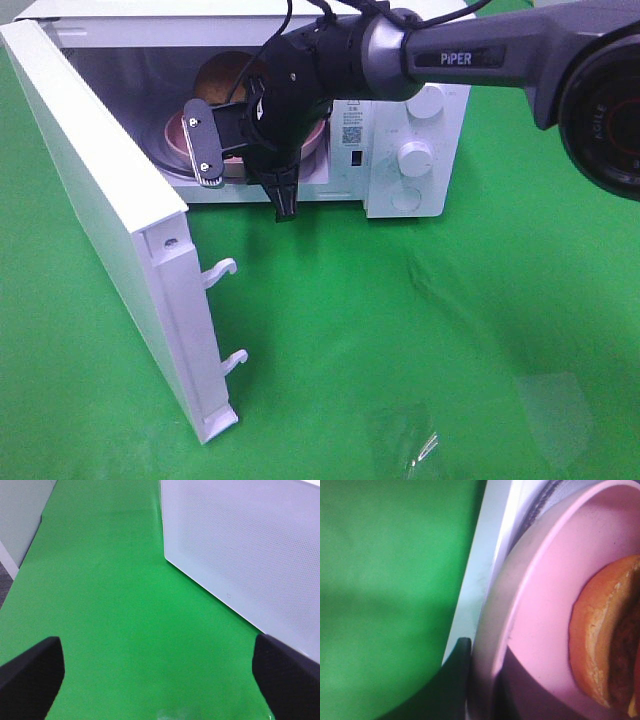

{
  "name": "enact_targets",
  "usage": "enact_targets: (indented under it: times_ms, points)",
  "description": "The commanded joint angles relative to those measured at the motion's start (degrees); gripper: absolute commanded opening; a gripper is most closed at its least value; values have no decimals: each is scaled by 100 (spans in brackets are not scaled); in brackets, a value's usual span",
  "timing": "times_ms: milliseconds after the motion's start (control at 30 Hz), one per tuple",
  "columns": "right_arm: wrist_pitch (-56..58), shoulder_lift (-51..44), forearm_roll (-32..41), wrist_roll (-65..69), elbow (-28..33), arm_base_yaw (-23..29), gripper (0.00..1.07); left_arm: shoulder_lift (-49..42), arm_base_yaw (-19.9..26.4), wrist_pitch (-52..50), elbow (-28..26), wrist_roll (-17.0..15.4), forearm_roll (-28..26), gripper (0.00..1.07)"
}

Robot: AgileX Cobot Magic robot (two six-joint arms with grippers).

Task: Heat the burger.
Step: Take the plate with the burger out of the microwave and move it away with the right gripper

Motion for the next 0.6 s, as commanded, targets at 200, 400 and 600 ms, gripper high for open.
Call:
enact_targets:
  times_ms: [200,400,600]
  points:
    - [-252,-693,413,-1736,722,-69,0,-97,17,-29,-17,6,-6,94]
    - [-739,-1054,688,-1960,1324,-97,0,-97,17,-29,-17,6,0,94]
    - [-1060,-1329,688,-1960,1770,-97,0,-97,17,-29,-17,6,0,94]
